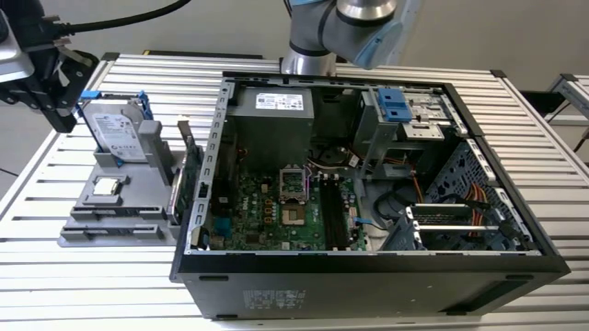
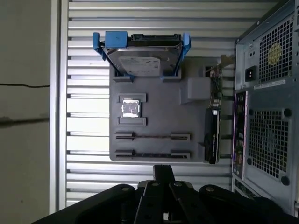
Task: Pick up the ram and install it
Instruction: 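Pick up the ram and move it above insertion slot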
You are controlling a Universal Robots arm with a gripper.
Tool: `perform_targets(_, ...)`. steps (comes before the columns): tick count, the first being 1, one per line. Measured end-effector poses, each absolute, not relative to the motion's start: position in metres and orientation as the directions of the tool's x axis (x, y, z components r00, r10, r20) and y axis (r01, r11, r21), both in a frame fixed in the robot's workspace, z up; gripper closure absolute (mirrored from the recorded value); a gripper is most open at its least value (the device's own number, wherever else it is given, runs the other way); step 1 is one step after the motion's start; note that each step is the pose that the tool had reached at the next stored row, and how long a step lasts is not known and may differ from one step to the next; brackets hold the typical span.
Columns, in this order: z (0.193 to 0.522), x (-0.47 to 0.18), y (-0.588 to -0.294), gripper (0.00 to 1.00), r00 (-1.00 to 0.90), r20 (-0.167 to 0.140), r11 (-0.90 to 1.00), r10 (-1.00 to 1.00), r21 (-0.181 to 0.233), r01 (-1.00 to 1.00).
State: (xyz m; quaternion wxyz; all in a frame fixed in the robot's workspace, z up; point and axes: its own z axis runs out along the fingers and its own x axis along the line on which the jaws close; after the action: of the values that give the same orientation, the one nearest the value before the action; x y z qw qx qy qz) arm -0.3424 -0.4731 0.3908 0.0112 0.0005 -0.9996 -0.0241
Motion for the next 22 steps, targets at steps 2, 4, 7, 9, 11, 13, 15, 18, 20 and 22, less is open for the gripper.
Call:
perform_targets(2, 0.391, -0.342, -0.476, 1.0, -1.0, 0.023, 0.999, -0.002, 0.048, -0.001)
perform_targets(4, 0.391, -0.342, -0.478, 1.0, -1.0, 0.023, 0.999, -0.002, 0.048, 0.0)
perform_targets(7, 0.391, -0.342, -0.481, 1.0, -1.0, 0.023, 0.999, -0.002, 0.048, 0.0)
perform_targets(9, 0.391, -0.342, -0.483, 1.0, -1.0, 0.023, 0.999, -0.002, 0.048, -0.001)
perform_targets(11, 0.391, -0.342, -0.485, 1.0, -1.0, 0.023, 0.999, -0.002, 0.048, -0.001)
perform_targets(13, 0.391, -0.342, -0.486, 1.0, -1.0, 0.023, 0.999, -0.002, 0.048, 0.0)
perform_targets(15, 0.391, -0.342, -0.487, 1.0, -1.0, 0.023, 0.999, -0.002, 0.048, -0.001)
perform_targets(18, 0.391, -0.342, -0.487, 1.0, -1.0, 0.023, 0.999, -0.001, 0.048, 0.0)
perform_targets(20, 0.39, -0.342, -0.488, 1.0, -1.0, 0.023, 0.999, -0.002, 0.048, -0.001)
perform_targets(22, 0.39, -0.342, -0.488, 1.0, -1.0, 0.023, 0.999, -0.002, 0.048, 0.0)
